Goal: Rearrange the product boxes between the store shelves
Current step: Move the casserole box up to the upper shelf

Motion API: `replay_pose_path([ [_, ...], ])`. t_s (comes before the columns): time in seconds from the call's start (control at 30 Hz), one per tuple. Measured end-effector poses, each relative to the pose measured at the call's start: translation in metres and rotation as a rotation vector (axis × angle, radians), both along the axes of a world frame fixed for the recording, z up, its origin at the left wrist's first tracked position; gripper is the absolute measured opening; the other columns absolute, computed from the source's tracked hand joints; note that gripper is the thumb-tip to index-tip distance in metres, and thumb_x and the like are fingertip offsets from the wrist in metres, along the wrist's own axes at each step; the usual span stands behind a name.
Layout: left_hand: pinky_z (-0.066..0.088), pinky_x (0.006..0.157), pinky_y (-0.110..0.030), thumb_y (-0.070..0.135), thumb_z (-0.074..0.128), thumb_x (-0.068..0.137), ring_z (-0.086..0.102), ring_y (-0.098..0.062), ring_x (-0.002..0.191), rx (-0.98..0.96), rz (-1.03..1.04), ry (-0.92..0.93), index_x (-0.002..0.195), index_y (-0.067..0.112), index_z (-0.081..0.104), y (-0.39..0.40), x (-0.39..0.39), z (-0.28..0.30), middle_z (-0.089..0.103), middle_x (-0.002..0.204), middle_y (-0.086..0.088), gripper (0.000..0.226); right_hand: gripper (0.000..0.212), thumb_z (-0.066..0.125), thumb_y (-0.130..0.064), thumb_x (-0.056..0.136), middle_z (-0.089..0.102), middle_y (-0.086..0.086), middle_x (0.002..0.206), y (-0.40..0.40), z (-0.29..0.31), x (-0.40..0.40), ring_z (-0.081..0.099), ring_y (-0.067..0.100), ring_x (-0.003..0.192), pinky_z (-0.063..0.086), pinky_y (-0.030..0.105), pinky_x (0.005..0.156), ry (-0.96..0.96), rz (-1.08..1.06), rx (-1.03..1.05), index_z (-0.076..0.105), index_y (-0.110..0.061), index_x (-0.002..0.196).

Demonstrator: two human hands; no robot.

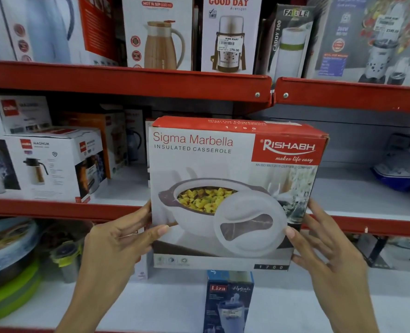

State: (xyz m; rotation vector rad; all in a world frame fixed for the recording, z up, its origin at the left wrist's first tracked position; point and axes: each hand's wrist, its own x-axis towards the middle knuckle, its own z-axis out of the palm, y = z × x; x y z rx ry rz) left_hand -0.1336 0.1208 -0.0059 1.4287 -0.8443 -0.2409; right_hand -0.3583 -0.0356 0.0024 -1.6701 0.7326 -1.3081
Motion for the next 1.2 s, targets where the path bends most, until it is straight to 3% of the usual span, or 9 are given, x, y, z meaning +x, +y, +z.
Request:
replay_pose_path([
  [0.17, 0.053, 0.087, -0.055, 0.027, 0.072, 0.067, 0.067, -0.019, 0.1, 0.006, 0.007, -0.013, 0.082, 0.058, 0.066, 0.006, -0.002, 0.005, 0.072, 0.08, 0.029, 0.035, 0.056, 0.069, -0.038, 0.065, 0.058, -0.052, 0.093, 0.005, 0.0, 0.002, 0.06, -0.02, 0.09, 0.053, 0.053, 0.093, 0.031, -0.007, -0.01, 0.049, -0.077, 0.1],
  [0.3, 0.059, 0.072, -0.053, 0.021, 0.075, 0.059, 0.068, -0.015, 0.09, -0.051, 0.058, 0.009, 0.096, 0.047, 0.067, 0.004, 0.006, 0.004, 0.075, 0.086, 0.021, 0.045, 0.053, 0.069, -0.037, 0.069, 0.063, -0.043, 0.103, 0.002, -0.001, 0.012, 0.063, -0.011, 0.096, 0.053, 0.05, 0.093, 0.009, 0.017, -0.003, 0.053, -0.065, 0.112],
  [0.37, 0.061, 0.071, -0.047, 0.019, 0.076, 0.059, 0.067, -0.014, 0.088, -0.07, 0.083, 0.008, 0.103, 0.038, 0.066, -0.002, 0.015, 0.005, 0.075, 0.089, 0.019, 0.049, 0.053, 0.069, -0.039, 0.07, 0.068, -0.027, 0.114, -0.007, -0.002, 0.024, 0.066, 0.003, 0.101, 0.054, 0.051, 0.092, -0.011, 0.035, 0.016, 0.056, -0.05, 0.12],
  [0.47, 0.059, 0.082, -0.038, 0.024, 0.077, 0.061, 0.067, -0.008, 0.099, -0.071, 0.13, -0.035, 0.113, 0.027, 0.063, -0.018, 0.036, 0.009, 0.071, 0.108, 0.006, 0.054, 0.049, 0.07, -0.031, 0.077, 0.065, -0.015, 0.124, -0.027, -0.002, 0.054, 0.066, 0.017, 0.108, 0.053, 0.051, 0.093, -0.021, 0.044, -0.001, 0.058, -0.037, 0.124],
  [0.63, 0.058, 0.082, -0.028, 0.03, 0.075, 0.064, 0.065, 0.0, 0.096, -0.1, 0.177, -0.098, 0.121, 0.017, 0.059, -0.047, 0.08, 0.017, 0.068, 0.116, -0.006, 0.061, 0.05, 0.069, -0.019, 0.084, 0.062, -0.014, 0.118, -0.061, 0.001, 0.11, 0.063, 0.005, 0.102, 0.052, 0.042, 0.097, -0.02, 0.058, -0.075, 0.055, -0.023, 0.131],
  [0.73, 0.058, 0.087, -0.041, 0.031, 0.076, 0.065, 0.066, -0.008, 0.1, -0.105, 0.215, -0.107, 0.121, 0.016, 0.06, -0.061, 0.106, 0.013, 0.068, 0.116, -0.011, 0.06, 0.049, 0.067, -0.017, 0.085, 0.063, -0.015, 0.119, -0.077, 0.0, 0.136, 0.06, -0.015, 0.094, 0.053, 0.032, 0.094, -0.021, 0.071, -0.089, 0.054, -0.023, 0.132],
  [0.8, 0.055, 0.09, -0.048, 0.022, 0.076, 0.069, 0.066, -0.016, 0.103, -0.112, 0.23, -0.086, 0.121, 0.013, 0.06, -0.072, 0.121, 0.007, 0.067, 0.116, -0.015, 0.055, 0.049, 0.067, -0.016, 0.086, 0.064, -0.009, 0.123, -0.085, -0.005, 0.152, 0.062, -0.008, 0.1, 0.054, 0.036, 0.095, -0.017, 0.074, -0.085, 0.054, -0.023, 0.132],
  [0.9, 0.053, 0.093, -0.049, 0.014, 0.077, 0.071, 0.065, -0.014, 0.102, -0.085, 0.269, -0.093, 0.119, 0.013, 0.061, -0.086, 0.14, -0.005, 0.067, 0.115, -0.016, 0.051, 0.049, 0.067, -0.016, 0.085, 0.063, -0.01, 0.119, -0.096, -0.016, 0.171, 0.062, 0.01, 0.108, 0.054, 0.048, 0.094, -0.007, 0.046, -0.048, 0.054, -0.021, 0.133],
  [1.2, 0.056, 0.087, -0.049, 0.017, 0.078, 0.07, 0.066, -0.019, 0.1, -0.005, 0.31, -0.113, 0.118, 0.009, 0.06, -0.097, 0.165, -0.023, 0.067, 0.113, -0.017, 0.052, 0.05, 0.068, -0.021, 0.085, 0.063, 0.006, 0.129, -0.102, -0.04, 0.197, 0.061, 0.016, 0.11, 0.056, 0.049, 0.09, 0.049, -0.021, -0.03, 0.054, -0.02, 0.133],
])
